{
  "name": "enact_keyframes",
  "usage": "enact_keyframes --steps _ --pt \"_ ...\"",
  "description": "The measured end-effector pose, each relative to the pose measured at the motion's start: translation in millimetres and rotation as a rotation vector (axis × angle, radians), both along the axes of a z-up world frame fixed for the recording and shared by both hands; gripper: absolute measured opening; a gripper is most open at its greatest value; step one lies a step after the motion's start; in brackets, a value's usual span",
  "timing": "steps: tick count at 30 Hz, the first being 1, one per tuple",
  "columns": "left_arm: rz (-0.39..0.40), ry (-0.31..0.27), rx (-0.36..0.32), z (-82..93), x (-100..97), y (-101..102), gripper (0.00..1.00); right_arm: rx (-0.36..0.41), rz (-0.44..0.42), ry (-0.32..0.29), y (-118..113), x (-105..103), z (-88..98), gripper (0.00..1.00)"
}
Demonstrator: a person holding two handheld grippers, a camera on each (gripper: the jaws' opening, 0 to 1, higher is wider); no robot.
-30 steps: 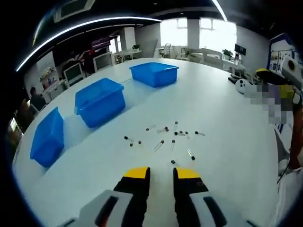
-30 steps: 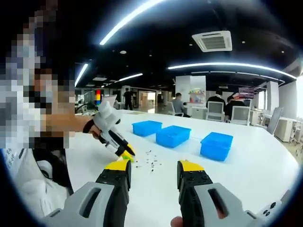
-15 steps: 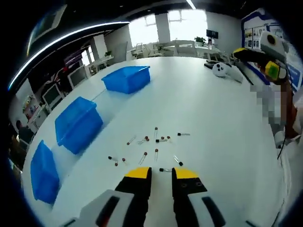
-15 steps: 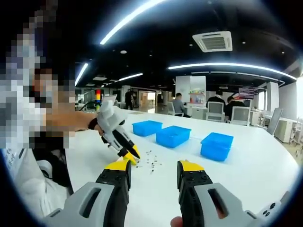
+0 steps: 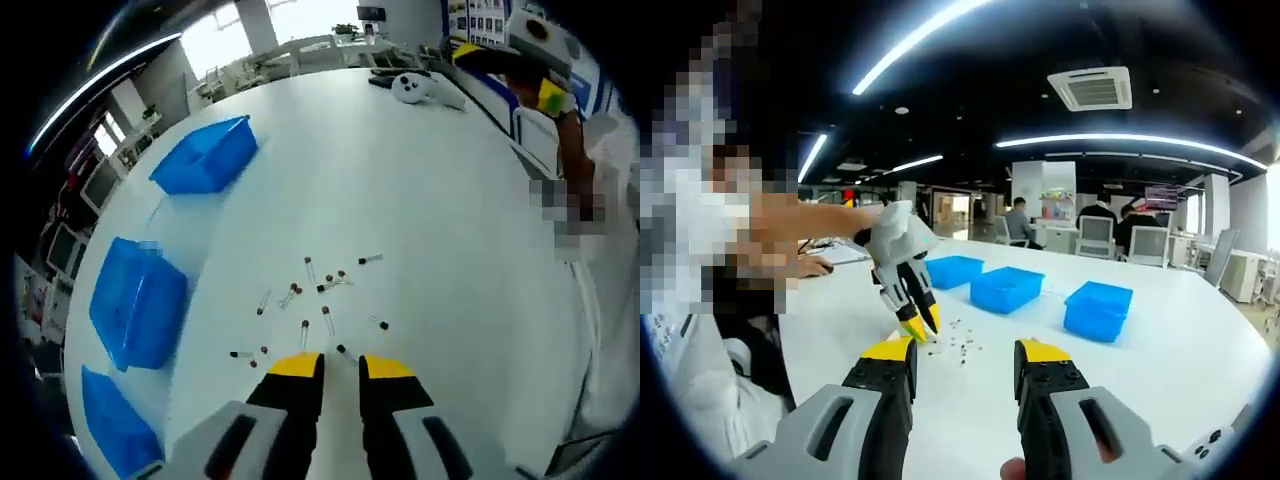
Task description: Pick up the resistors one by one and place each resistor into its matching bin, sorting the parts by color and model until every resistor is separated into the correct bin for its type
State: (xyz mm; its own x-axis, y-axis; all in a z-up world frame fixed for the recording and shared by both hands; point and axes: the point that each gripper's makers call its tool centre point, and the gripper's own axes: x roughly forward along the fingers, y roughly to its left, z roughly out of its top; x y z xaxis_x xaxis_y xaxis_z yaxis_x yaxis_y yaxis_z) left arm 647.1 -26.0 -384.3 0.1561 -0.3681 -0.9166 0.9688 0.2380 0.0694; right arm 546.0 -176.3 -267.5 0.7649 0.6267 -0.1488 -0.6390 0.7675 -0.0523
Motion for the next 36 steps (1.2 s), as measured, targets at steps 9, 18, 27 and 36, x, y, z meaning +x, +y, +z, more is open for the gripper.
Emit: enact_keyframes --steps 9,18,27,36 --pt "0.169 0.014 0.005 -5.5 4.5 -6 0.14 0.009 -0.008 0.000 -4 -2 0.8 0.41" --pt "0.234 0.074 0.017 -9.7 -4.9 -5 0.05 0.011 -0.003 0.002 0 -3 1.4 0.41" --pt "0.306 0.134 -0.055 3.2 -3.8 -5 0.03 0.010 -0.002 -0.009 1 -5 6.0 0.41" --pt "0.317 0.088 -0.093 11.2 2.9 3 0.04 0.006 0.009 -0.006 5 -3 5.1 0.41"
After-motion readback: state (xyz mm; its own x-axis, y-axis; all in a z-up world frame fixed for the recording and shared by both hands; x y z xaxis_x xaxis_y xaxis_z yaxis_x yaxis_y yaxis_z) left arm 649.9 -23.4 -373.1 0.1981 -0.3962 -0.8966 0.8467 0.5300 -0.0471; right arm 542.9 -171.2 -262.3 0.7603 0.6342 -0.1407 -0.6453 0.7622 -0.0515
